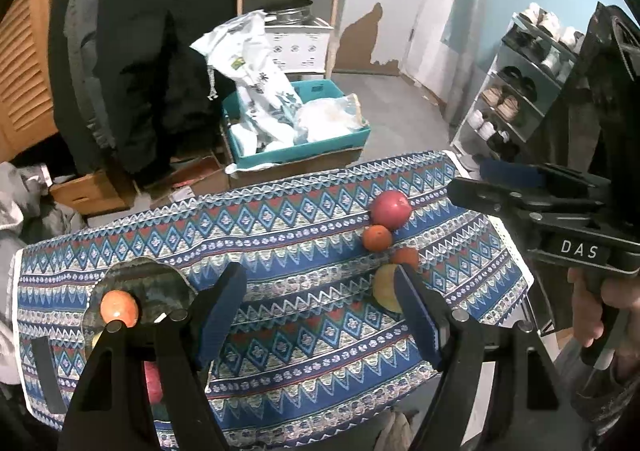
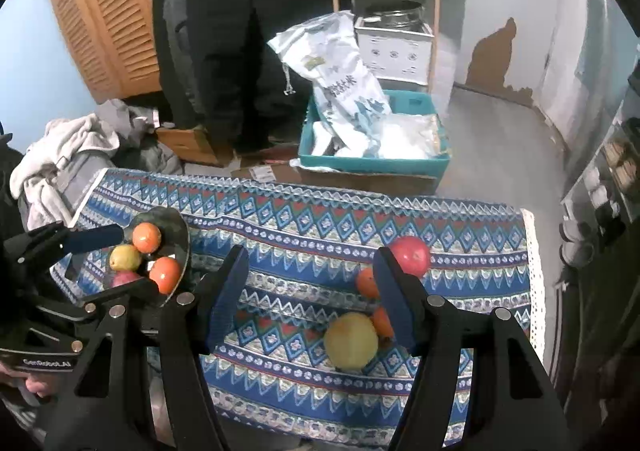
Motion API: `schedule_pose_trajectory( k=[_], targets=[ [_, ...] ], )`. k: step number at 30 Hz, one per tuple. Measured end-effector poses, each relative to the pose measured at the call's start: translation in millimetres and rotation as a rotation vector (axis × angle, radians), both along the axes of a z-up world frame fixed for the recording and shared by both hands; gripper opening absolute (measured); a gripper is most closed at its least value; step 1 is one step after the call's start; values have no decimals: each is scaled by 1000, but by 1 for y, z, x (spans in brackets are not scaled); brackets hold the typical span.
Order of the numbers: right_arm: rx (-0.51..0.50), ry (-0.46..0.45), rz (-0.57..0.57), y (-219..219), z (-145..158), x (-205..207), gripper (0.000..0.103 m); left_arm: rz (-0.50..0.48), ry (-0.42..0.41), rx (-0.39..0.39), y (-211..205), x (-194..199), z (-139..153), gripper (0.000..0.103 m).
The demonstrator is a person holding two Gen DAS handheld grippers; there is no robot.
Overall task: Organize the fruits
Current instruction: 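Withdraw both tools from the bowl back toward the remaining fruit, then grasp an orange with the left tool while the right tool grasps a red apple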
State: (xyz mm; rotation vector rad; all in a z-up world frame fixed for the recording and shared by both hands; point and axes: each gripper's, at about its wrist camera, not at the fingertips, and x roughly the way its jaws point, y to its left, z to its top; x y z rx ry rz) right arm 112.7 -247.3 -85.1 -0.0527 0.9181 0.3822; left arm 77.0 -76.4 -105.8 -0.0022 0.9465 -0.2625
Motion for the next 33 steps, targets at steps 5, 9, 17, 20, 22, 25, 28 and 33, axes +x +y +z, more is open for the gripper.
schedule_pose_trajectory(
  k=[5, 9, 17, 20, 22, 25, 28, 33],
  targets=[
    [3, 11, -20, -15, -5, 0, 65, -29, 16, 1, -16, 4, -3, 78],
    [4, 19, -38, -26, -9, 2, 65, -46, 29, 4, -28, 10, -7, 78],
    [-4, 45, -75, -48, -21, 13, 70, -51, 77, 15, -39, 31, -22, 78],
    [-6, 63, -95, -56, -28, 21, 70, -54, 99, 21, -40, 43, -27, 78],
    [-6, 76, -100, -60, -32, 26, 70, -54, 101, 26, -41, 51, -28, 78],
    [-25, 89, -106, -65, -36, 33, 70, -46, 107, 31, -41, 63, -30, 78],
    [-38, 107, -102, -67, -41, 41, 70, -46, 124, 17, -42, 75, -34, 78],
    [-20, 171, -107, -73, -58, 62, 70, -67, 156, 29, -49, 95, -46, 78]
  ],
)
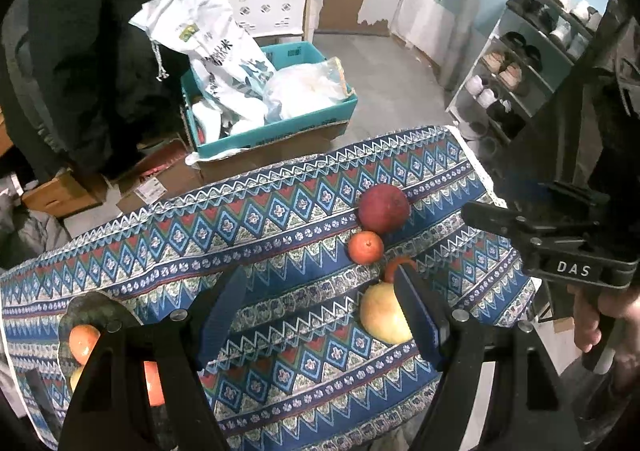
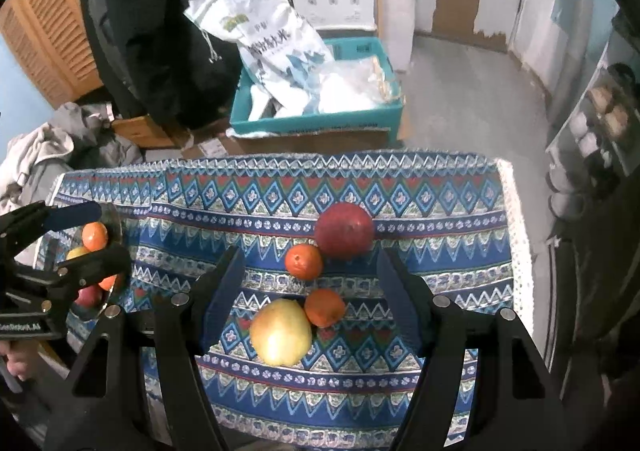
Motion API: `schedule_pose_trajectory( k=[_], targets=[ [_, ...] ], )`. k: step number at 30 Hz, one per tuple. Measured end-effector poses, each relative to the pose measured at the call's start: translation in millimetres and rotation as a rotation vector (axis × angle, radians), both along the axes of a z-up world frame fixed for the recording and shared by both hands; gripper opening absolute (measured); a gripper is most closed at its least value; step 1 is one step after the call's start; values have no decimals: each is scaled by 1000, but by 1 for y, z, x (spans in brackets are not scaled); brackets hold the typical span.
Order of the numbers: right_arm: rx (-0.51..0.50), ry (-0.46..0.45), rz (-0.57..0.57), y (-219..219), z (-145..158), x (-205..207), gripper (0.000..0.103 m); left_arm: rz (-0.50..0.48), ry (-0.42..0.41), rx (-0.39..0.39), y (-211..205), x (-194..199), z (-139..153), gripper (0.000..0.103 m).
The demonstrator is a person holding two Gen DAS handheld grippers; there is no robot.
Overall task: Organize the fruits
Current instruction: 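Grasp an orange with the left tool while the right tool grasps a red apple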
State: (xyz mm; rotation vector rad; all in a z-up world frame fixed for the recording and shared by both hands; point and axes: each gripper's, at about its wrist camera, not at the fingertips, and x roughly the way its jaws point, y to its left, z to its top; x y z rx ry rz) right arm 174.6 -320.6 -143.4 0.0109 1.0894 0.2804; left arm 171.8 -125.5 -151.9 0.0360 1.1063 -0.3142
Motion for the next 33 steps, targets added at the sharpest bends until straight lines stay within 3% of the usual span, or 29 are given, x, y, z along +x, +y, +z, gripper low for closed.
schedule_pose_trajectory(
  k=[15, 21, 33],
  targets=[
    [-32, 206, -19, -15, -78, 67, 70, -23, 91, 32, -6, 64, -67, 83],
    [8, 294, -24, -13, -117, 87, 70, -25, 134, 38, -6, 81, -98, 83],
    [-45, 324, -39, -5, -151, 105, 74, 4, 198, 12, -3, 102, -129, 83]
  ],
)
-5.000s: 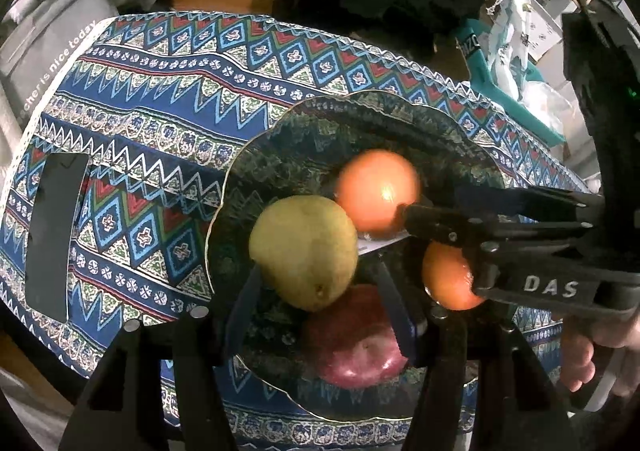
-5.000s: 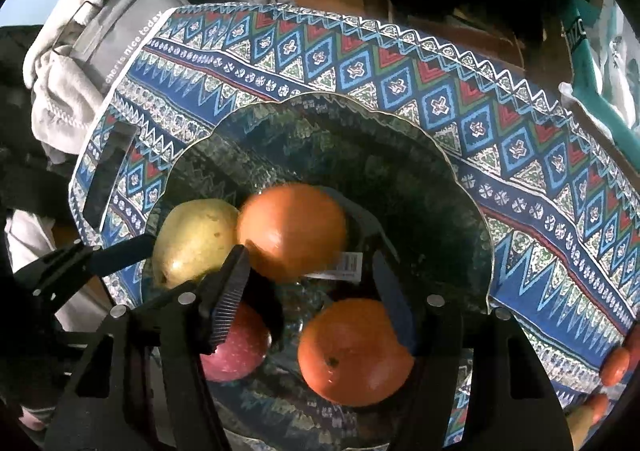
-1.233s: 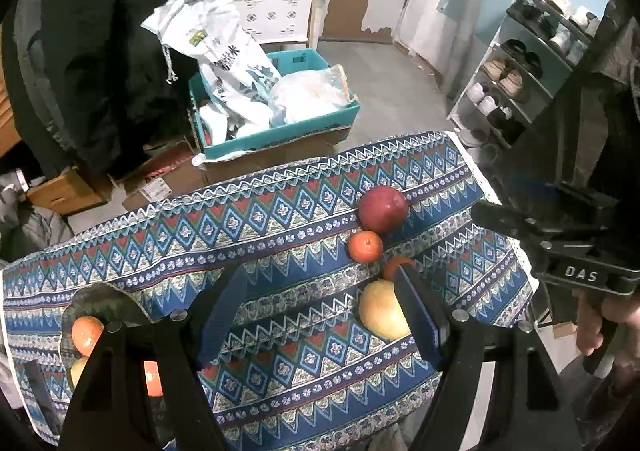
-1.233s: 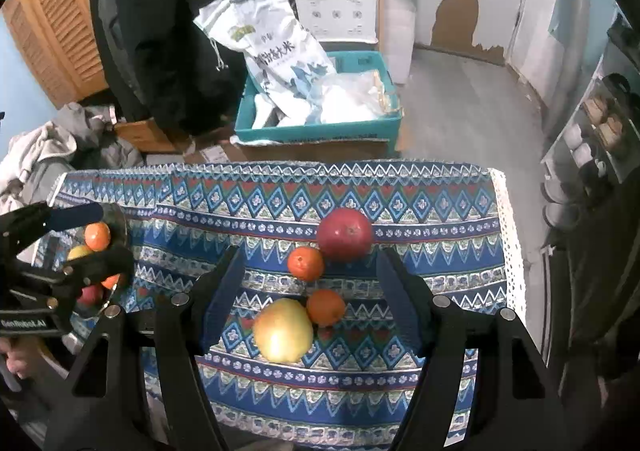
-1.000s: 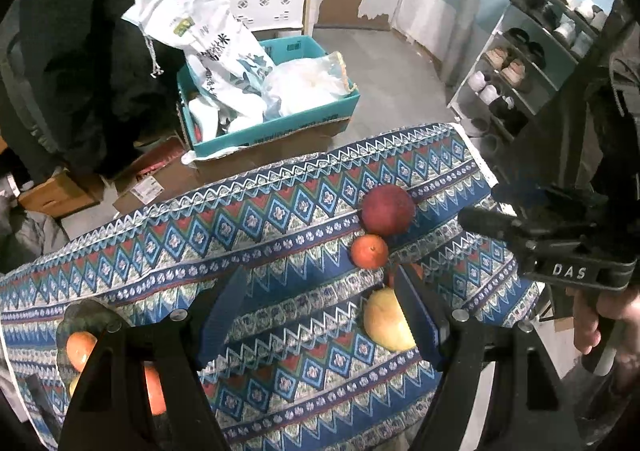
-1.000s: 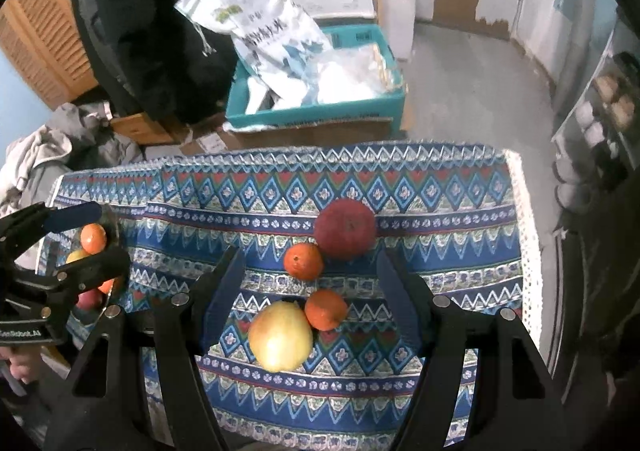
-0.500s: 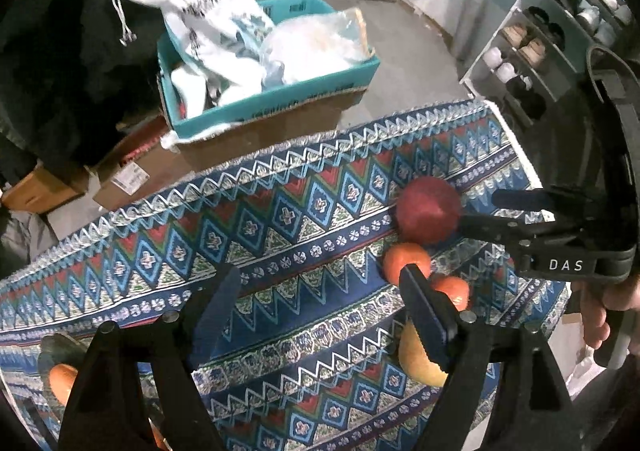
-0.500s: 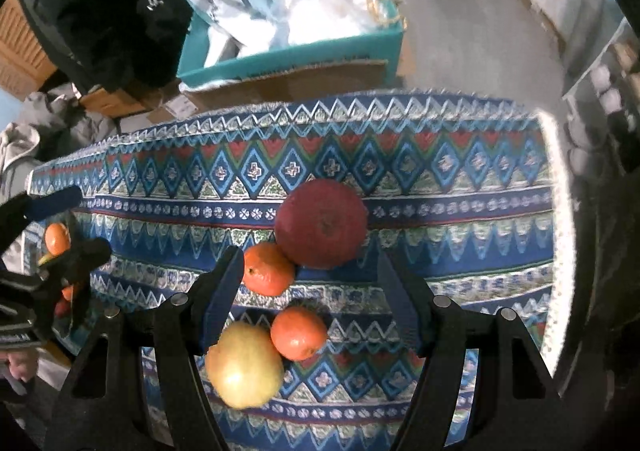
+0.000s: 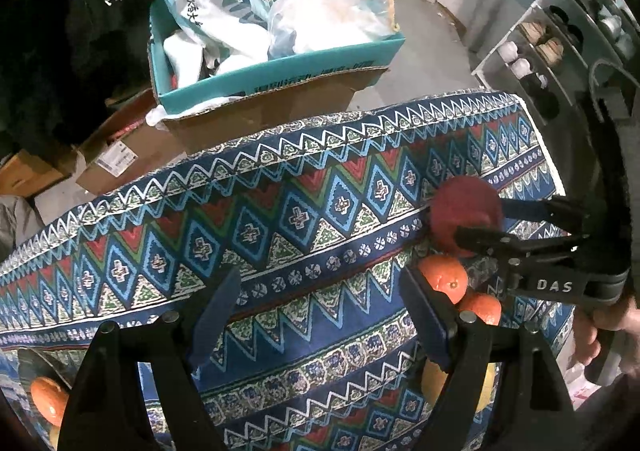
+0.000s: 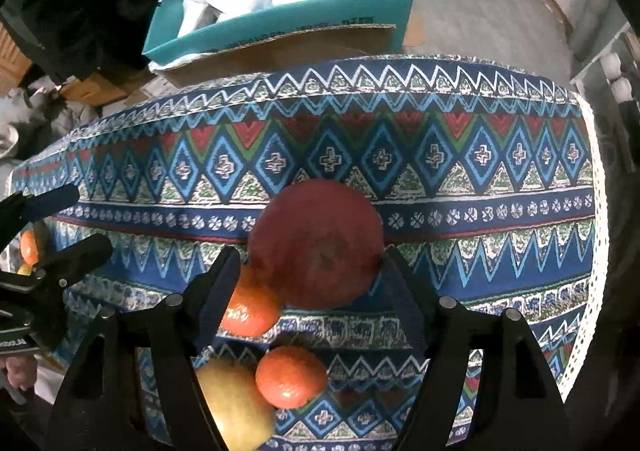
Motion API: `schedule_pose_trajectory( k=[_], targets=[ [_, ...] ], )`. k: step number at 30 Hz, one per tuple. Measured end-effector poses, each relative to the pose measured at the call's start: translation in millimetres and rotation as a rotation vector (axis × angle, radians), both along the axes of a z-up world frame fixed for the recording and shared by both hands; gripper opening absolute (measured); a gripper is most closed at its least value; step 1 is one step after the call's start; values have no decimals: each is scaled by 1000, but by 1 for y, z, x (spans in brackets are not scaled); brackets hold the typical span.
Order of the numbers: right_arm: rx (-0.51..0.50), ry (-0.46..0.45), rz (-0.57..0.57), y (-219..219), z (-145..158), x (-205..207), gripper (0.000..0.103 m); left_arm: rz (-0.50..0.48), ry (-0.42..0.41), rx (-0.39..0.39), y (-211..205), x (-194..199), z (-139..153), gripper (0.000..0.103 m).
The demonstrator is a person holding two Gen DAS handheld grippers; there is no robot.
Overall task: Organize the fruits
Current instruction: 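Grasp an orange with the left tool while the right tool grasps a red apple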
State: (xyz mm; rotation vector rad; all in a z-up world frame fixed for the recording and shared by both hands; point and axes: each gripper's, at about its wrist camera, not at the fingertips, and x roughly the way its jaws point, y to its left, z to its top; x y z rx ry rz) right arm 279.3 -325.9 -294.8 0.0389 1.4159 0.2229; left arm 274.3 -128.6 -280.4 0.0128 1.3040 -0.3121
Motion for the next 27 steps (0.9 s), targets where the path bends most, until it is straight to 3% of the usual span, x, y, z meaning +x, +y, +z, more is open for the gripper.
schedule_pose_trajectory(
  k=[13, 19, 27],
  targets=[
    [31, 24, -21, 3, -31, 9, 78, -17, 30, -12, -17, 1, -7, 83],
    [63, -5, -38, -4, -25, -2, 77, -20, 38, -29, -26, -1, -9, 83],
    [78, -66, -93, -33, 5, -15, 77, -45, 80, -61, -53, -10, -22, 83]
  ],
)
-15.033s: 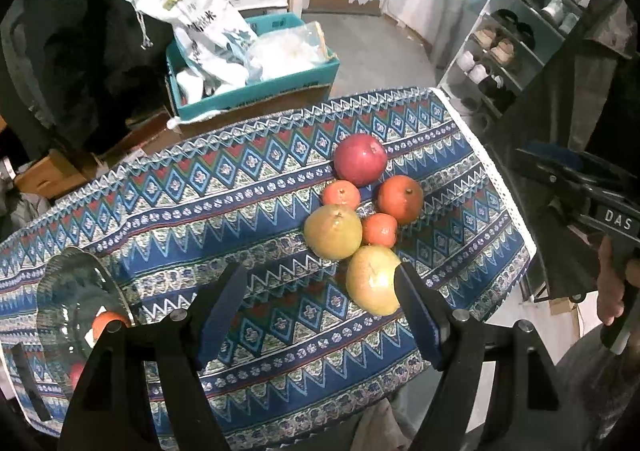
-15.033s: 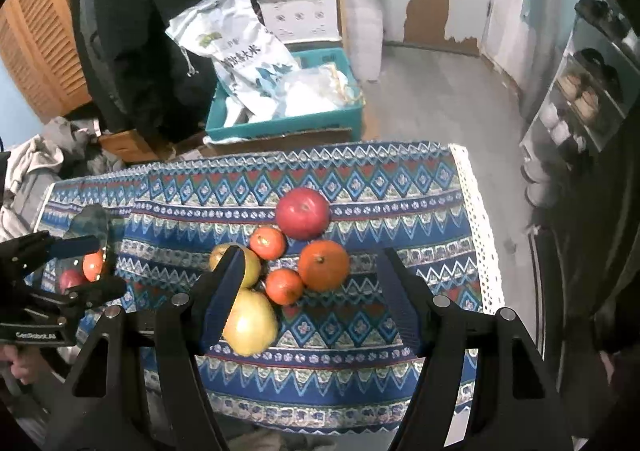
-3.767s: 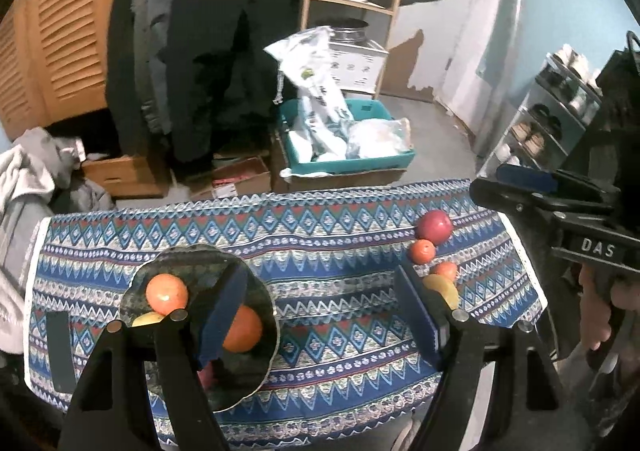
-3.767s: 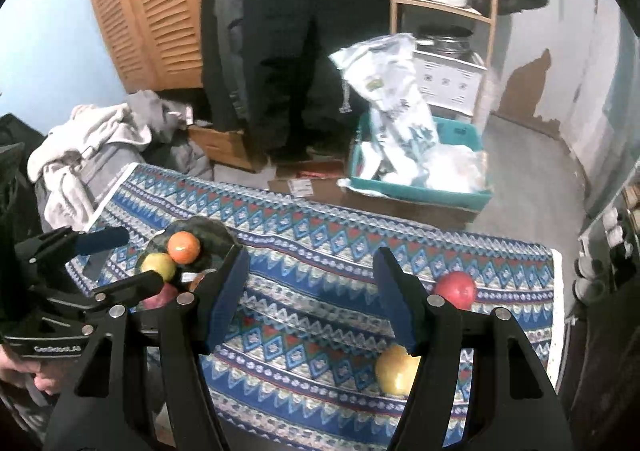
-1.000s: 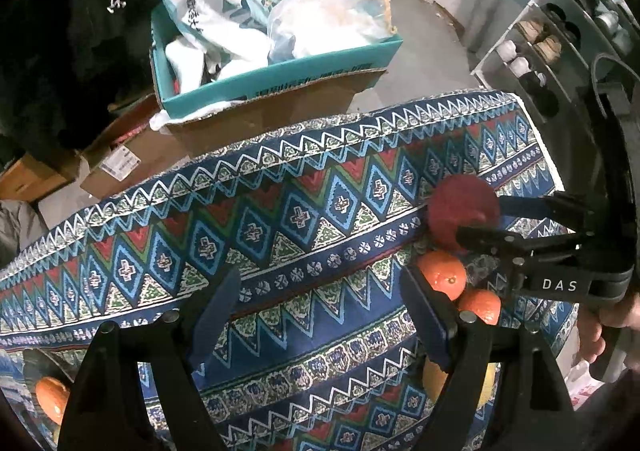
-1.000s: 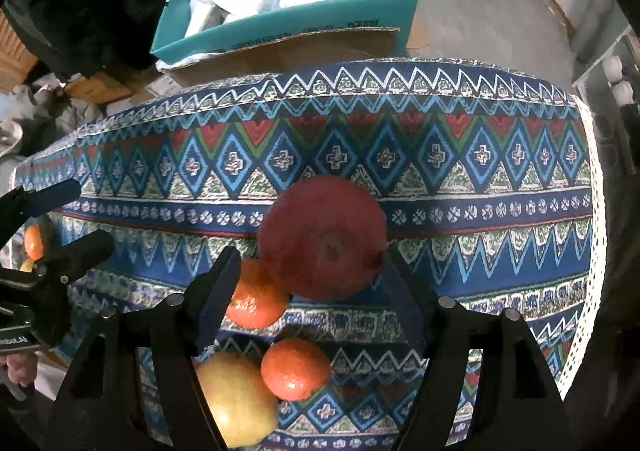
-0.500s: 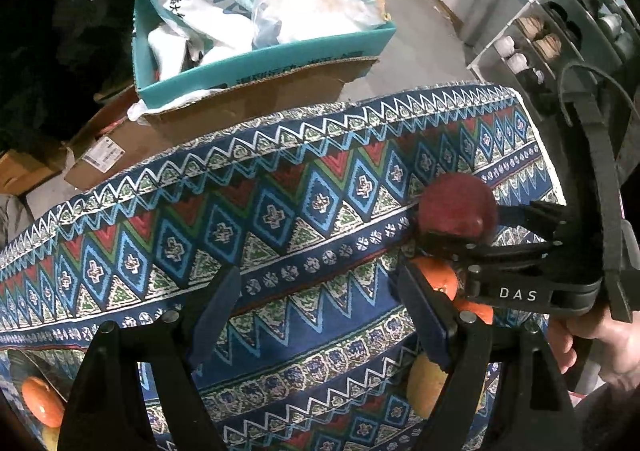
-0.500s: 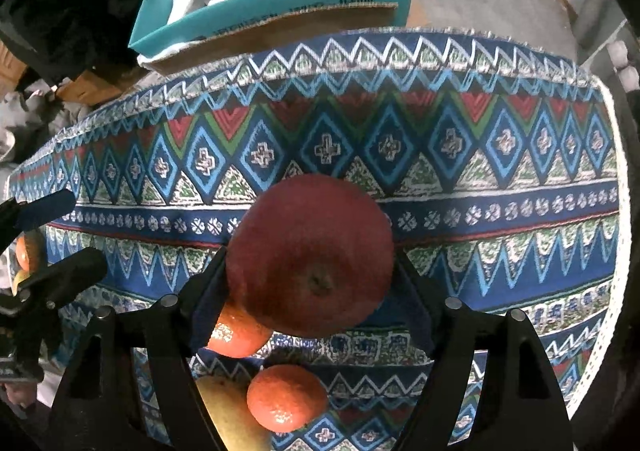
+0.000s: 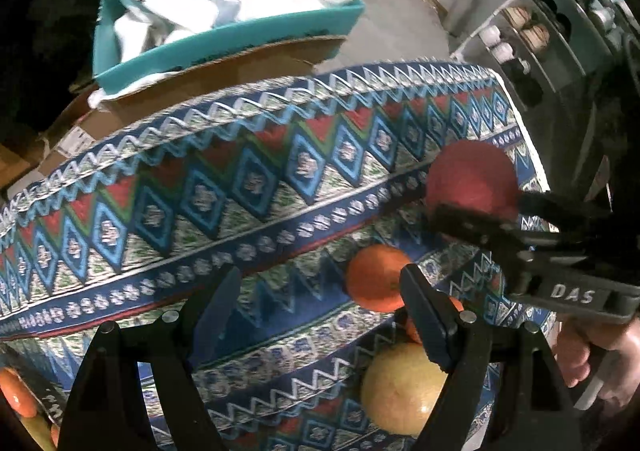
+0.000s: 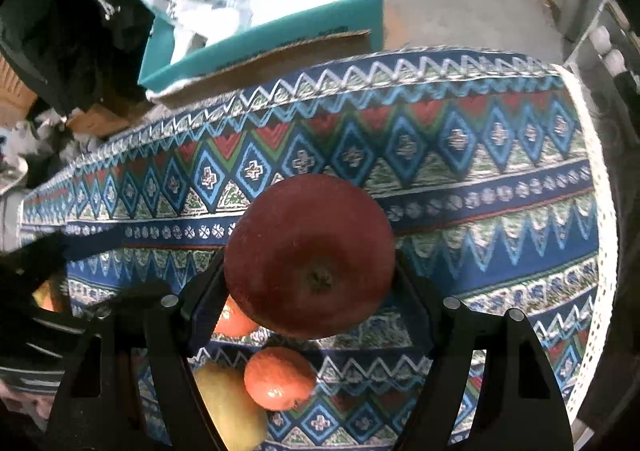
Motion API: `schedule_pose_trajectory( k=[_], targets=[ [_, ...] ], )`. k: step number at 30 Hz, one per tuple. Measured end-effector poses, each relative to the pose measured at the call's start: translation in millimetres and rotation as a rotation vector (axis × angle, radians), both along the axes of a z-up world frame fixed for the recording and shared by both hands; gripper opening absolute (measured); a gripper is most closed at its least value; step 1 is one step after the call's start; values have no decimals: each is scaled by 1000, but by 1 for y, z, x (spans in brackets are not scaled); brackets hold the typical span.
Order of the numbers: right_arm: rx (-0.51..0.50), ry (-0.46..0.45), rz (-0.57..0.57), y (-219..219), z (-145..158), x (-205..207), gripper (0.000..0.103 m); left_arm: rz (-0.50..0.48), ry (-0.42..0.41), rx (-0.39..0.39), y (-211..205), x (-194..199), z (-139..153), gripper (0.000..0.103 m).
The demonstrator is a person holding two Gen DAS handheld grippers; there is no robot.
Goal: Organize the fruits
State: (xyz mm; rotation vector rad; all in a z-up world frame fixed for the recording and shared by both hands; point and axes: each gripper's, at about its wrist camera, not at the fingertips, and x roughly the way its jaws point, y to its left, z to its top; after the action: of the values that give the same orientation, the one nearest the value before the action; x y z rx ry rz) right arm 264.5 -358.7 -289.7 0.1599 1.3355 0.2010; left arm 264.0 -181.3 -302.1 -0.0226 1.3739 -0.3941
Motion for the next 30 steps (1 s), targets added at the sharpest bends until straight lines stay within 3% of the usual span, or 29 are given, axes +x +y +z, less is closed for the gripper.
schedule_pose_trajectory(
  k=[14, 19, 26, 30],
  targets=[
    [-11, 3, -89, -40, 1, -27, 77, 5, 70, -16, -33, -2, -34, 83],
    [1, 9, -118, -49, -1, -29, 77, -18, 52, 17, -45, -2, -37, 82],
    [9, 18, -121, -48, -6, -27, 77, -60, 17, 97, -59, -4, -37, 67],
    [3, 14, -121, -46, -7, -26, 77, -69, 4, 44, -61, -9, -36, 50]
  ],
)
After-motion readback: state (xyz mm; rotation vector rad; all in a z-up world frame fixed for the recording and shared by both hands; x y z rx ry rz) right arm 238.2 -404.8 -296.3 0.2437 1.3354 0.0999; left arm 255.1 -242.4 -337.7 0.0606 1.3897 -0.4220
